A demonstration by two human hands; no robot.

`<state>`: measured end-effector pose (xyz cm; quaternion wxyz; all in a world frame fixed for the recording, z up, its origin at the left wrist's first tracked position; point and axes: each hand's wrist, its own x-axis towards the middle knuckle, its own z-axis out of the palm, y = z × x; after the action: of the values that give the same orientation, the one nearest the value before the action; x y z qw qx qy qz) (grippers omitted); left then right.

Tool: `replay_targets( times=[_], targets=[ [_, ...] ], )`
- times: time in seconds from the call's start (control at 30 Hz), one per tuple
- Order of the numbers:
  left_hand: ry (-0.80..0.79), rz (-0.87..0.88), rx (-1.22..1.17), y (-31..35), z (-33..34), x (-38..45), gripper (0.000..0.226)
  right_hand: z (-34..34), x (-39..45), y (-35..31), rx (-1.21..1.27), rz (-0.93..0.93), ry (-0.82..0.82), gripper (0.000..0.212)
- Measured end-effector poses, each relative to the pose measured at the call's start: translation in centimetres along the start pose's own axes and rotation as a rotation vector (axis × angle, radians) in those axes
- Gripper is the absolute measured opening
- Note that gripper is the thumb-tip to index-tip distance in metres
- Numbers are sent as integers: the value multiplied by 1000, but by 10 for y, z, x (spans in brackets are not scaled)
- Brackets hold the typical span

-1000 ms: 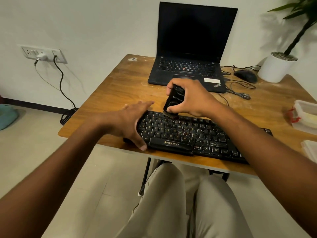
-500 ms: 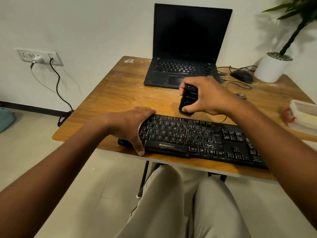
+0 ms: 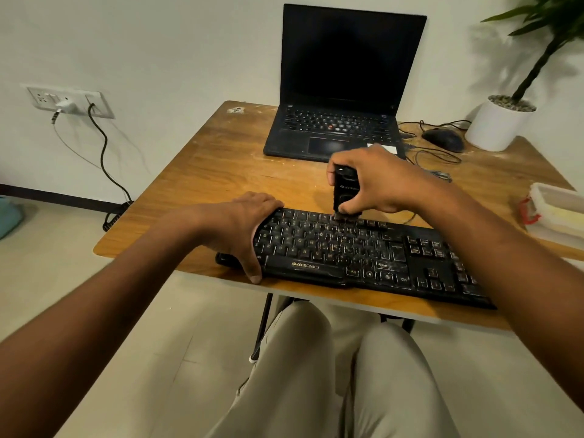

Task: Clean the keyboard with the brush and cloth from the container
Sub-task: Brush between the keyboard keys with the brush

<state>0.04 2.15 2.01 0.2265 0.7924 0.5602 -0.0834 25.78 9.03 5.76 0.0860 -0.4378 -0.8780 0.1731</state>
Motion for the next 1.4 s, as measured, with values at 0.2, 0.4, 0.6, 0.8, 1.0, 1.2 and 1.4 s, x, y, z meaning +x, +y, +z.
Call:
replay_targets(
  times=[0.2,0.4,0.6,0.8,1.0,1.2,1.4],
  targets=[
    [4,-3,10,0,0,2,140,18,13,-26,130,-82,23,47],
    [-6,8,30,-1,-1,5,139,22,37,-3,71,-27,69,48],
    [-7,16,25,-1,0,5,138,20,29,-12,222,-78,177,49],
    [4,12,12,-1,1,4,137,30,22,-22,136,-104,82,47],
    [6,19,-10,-4,2,3,139,-4,6,1,-59,2,-108,47],
    [20,9,-24,-2,2,3,135,19,7,-40,188,-95,87,47],
    [29,8,-31,-5,3,4,137,35,3,-28,172,-49,45,47]
  ],
)
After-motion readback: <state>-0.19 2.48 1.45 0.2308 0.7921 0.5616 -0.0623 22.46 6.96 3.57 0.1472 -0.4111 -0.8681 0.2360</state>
